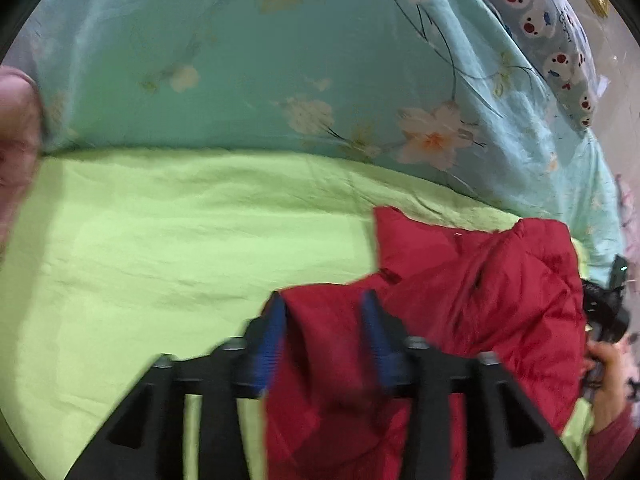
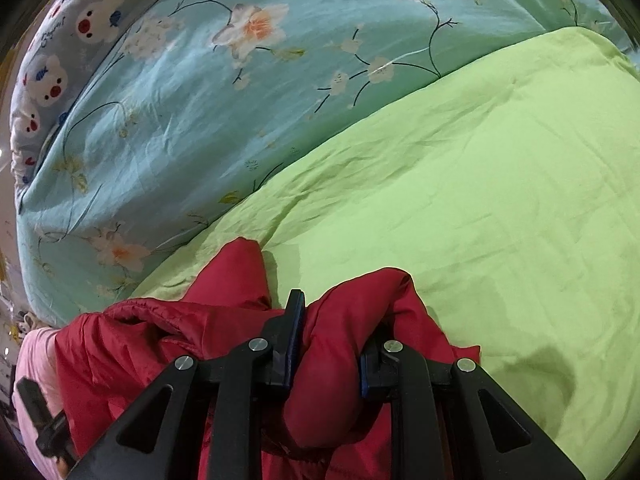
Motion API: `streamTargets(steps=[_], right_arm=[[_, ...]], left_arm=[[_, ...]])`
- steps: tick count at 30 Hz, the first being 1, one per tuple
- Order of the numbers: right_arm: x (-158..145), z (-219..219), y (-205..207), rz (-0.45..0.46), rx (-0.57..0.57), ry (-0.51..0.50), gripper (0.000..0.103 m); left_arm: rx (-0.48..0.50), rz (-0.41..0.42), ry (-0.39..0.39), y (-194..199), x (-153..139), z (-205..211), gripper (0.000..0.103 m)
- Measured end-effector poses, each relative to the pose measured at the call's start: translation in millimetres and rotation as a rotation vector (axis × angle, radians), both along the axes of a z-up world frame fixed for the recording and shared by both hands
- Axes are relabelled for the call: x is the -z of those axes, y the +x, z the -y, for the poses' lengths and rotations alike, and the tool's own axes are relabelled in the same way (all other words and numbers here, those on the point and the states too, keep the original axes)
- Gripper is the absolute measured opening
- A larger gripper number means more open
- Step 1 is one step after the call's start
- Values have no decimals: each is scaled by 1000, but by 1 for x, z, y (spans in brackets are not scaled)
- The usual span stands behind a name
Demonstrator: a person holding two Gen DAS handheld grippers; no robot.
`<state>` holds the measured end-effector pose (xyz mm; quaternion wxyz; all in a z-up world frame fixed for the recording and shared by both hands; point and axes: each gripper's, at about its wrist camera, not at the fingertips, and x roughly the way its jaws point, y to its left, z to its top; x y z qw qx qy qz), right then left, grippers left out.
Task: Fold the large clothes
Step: 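Lay the hem onto the collar and open both grippers, then press and smooth the folded red jacket with both open grippers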
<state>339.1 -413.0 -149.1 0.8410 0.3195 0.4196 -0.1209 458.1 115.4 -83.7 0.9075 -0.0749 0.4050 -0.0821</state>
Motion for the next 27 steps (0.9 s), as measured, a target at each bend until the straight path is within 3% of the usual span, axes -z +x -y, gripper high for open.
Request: streamTargets(steps=[1,6,13,16,21,27], right_arm=[[0,1,0,-2,9,-4,19],[1,5,5,-17,37,25,19],[-8,14,9,-22,24,83,24],[-17,17,8,-21,3,87,25],[-35,26,2,-9,-26,148,34],[-62,28,-12,24,-50,118,40]], left_arm=[[-11,23,12,-7,-6,-2,63],[70,72,-36,-43,-27,10,64],[325,87,-103,-110,-29,85,64],[397,89,-84,-124,-17,111,64],[389,54,-20,-113,8,127,64],[336,21,-16,-87,24,123,65]])
